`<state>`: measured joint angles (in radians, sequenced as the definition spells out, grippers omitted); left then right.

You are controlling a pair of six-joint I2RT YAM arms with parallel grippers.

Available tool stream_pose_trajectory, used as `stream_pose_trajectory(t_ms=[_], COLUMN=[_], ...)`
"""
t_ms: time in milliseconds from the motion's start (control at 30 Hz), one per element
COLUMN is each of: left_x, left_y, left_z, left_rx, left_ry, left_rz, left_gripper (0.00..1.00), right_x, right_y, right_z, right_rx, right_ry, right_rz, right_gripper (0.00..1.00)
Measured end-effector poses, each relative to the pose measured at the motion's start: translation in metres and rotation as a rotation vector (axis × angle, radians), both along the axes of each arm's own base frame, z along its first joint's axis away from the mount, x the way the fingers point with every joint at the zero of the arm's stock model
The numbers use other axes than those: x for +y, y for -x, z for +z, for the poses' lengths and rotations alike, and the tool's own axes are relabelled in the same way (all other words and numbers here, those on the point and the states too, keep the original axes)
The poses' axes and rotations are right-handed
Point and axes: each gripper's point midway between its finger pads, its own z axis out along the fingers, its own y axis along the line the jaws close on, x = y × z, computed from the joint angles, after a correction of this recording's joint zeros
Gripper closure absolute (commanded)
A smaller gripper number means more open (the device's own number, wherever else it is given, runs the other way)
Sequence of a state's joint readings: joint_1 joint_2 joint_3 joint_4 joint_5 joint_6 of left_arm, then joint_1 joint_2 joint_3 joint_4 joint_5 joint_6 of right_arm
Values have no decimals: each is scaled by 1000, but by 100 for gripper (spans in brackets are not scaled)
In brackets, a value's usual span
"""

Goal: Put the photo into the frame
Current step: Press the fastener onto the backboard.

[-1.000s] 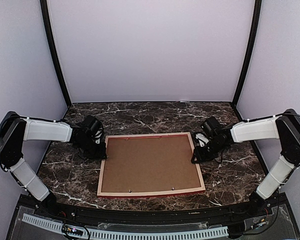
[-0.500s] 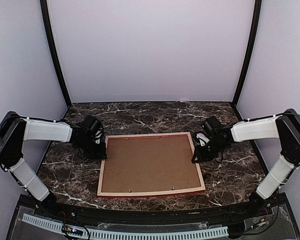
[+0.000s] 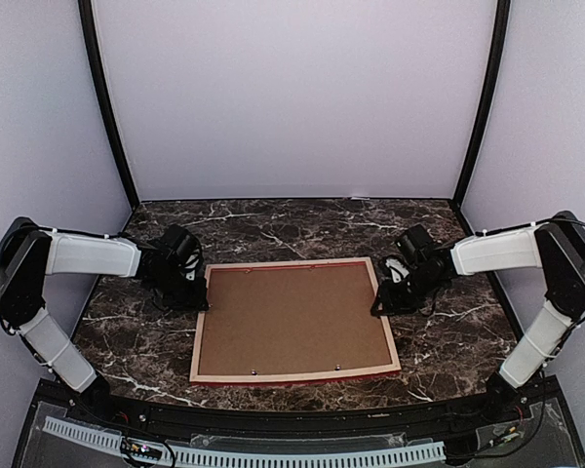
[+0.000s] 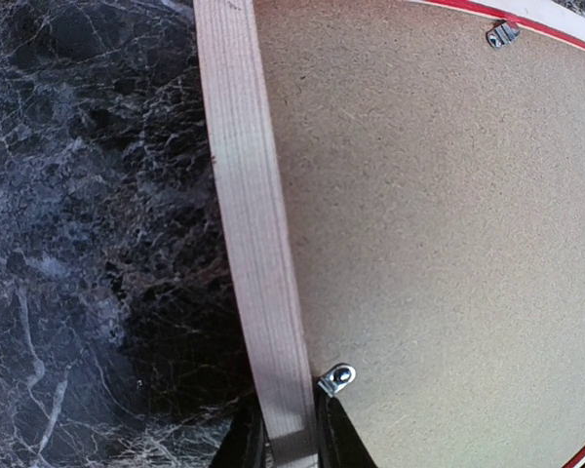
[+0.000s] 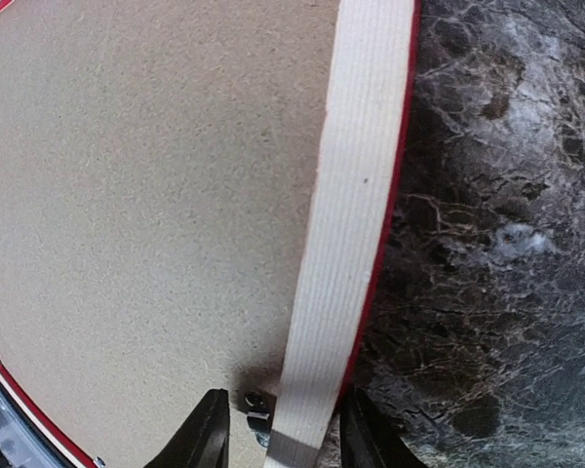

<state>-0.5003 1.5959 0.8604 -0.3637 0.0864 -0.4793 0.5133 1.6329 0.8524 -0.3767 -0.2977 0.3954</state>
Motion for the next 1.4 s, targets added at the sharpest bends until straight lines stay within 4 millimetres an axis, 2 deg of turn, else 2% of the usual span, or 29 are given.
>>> stream_pose_trajectory(t_ms=[167,433,700,967,1400], left_x=[0,0,0,-1,-2], left_y=[0,0,0,0,-1], left_z=[0,0,0,0,0], left_rx=[0,0,0,-3,-5], left_ry=[0,-1,-1,2,4], left_rz=[0,0,0,-3,-5], left_gripper=[84,84,84,83,83], right_x=[-3,-6,-7,-6,-4], right_y=[-2,-4,-4,-5,-1], right_z=[-1,-1,-2,-2,-1], right_rx=[19,41,34,23,25], right_ry=[-8,-26,-14,15,14], right_rz=[-36,-71,-28,70,116], right_gripper=[72,79,75,64,60])
